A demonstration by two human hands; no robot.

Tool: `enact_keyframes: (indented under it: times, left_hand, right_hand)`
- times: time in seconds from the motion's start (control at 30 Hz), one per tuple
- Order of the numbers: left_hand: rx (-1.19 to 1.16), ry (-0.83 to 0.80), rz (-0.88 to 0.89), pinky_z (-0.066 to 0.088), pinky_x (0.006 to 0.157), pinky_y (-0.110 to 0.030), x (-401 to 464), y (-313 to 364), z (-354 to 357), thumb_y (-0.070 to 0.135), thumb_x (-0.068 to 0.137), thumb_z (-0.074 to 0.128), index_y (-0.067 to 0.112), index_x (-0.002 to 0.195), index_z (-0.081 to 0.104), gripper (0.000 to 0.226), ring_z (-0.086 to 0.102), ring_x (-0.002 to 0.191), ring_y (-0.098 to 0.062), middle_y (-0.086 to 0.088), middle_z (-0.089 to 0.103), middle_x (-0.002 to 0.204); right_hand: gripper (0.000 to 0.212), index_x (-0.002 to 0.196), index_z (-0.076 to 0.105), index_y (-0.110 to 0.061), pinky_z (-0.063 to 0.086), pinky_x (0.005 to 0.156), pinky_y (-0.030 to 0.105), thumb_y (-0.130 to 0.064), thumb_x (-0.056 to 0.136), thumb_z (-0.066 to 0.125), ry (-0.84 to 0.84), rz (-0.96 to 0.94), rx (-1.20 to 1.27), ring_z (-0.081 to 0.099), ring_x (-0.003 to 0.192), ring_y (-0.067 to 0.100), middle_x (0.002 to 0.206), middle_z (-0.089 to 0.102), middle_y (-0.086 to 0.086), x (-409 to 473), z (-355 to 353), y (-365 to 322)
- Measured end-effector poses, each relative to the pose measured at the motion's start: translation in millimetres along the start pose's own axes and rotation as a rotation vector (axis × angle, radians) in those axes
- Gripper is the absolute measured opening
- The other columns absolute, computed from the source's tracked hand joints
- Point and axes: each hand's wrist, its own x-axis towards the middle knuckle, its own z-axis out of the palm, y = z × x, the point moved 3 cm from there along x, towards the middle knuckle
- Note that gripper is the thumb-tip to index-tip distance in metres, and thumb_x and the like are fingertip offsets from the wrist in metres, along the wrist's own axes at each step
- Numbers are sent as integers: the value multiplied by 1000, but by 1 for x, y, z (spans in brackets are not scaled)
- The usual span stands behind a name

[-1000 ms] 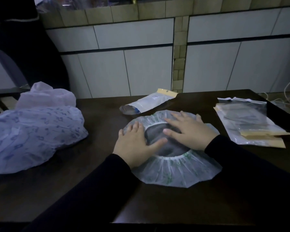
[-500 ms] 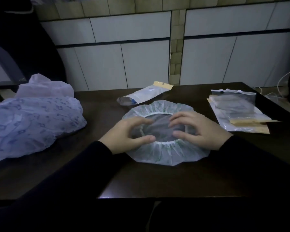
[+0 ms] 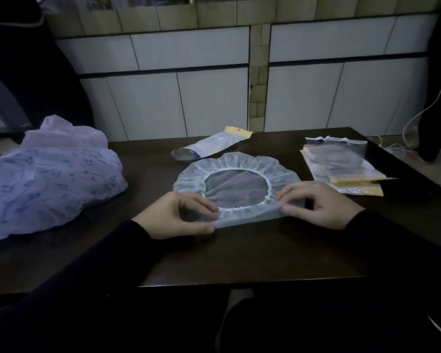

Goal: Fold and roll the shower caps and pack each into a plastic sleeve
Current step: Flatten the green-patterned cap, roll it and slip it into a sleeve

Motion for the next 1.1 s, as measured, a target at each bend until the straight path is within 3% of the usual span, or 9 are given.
enact_keyframes:
  times: [0.1, 0.2, 0.27, 0.4, 0.6, 0.67, 0.8, 0.97, 1.1]
  left_hand:
    - [-14, 12, 9, 44, 104, -27, -3, -1, -4, 40, 67, 83, 26, 96, 78, 33, 60, 115, -2, 17, 70, 111]
    - [-42, 86, -11, 51, 91, -27, -2, -6, -12, 35, 72, 83, 28, 95, 76, 25, 68, 98, -6, 12, 74, 100]
    - [-96, 209, -34, 53, 79, -26, 3, -7, -23, 30, 83, 74, 27, 92, 76, 9, 69, 84, -8, 8, 75, 88]
    - [-216, 398, -156, 48, 70, -25, 20, -14, -37, 26, 92, 61, 13, 87, 72, 18, 63, 74, -8, 6, 68, 77]
    - [-88, 502, -306, 38, 51, -9, 43, -27, -41, 24, 94, 61, 17, 72, 65, 24, 51, 49, 8, 15, 59, 54]
    - [91, 538, -309, 39, 53, -14, 46, -27, -44, 31, 95, 58, 18, 74, 61, 25, 54, 56, 3, 11, 58, 59]
    - [395, 464, -377, 48, 74, -36, 54, -38, -46, 40, 97, 49, 19, 81, 49, 27, 62, 85, -34, -12, 67, 86]
    - [566, 357, -489, 43, 75, -29, 60, -44, -45, 49, 91, 55, 28, 97, 60, 23, 63, 94, -25, -2, 68, 99]
    - [616, 359, -464, 45, 83, -29, 65, -41, -46, 46, 89, 57, 29, 110, 66, 29, 62, 100, -18, 6, 68, 105]
  right_hand:
    - [15, 82, 66, -37, 45, 67, 20, -34, 92, 56, 131, 51, 37, 57, 78, 4, 80, 65, -9, 5, 0, 1]
    - [30, 79, 65, -25, 49, 66, 28, -49, 87, 50, 319, 45, 140, 58, 70, 8, 74, 62, -3, 12, -6, -2]
    - [36, 77, 62, -24, 47, 63, 21, -57, 87, 51, 402, 12, 211, 57, 69, 8, 73, 60, -3, 17, -13, -5]
    - [23, 85, 64, -27, 42, 62, 13, -48, 86, 53, 354, -54, 250, 58, 72, 6, 76, 62, -9, 31, -15, -5]
    - [20, 92, 64, -25, 51, 76, 26, -40, 95, 52, 349, 239, 239, 61, 84, 2, 87, 65, -11, 75, -4, 17]
    - [21, 93, 62, -25, 50, 77, 30, -42, 96, 49, 326, 312, 200, 60, 88, 6, 89, 65, -10, 87, -5, 23]
    - [19, 95, 56, -28, 47, 72, 30, -43, 96, 47, 221, 481, 19, 58, 84, 11, 93, 63, -6, 104, 1, 33]
    - [18, 113, 52, -33, 51, 77, 31, -38, 97, 45, 123, 573, -228, 59, 85, 12, 101, 61, -6, 113, 11, 27]
    - [24, 101, 60, -26, 50, 79, 31, -44, 92, 48, 111, 636, -154, 58, 88, 14, 99, 63, -4, 126, 6, 19]
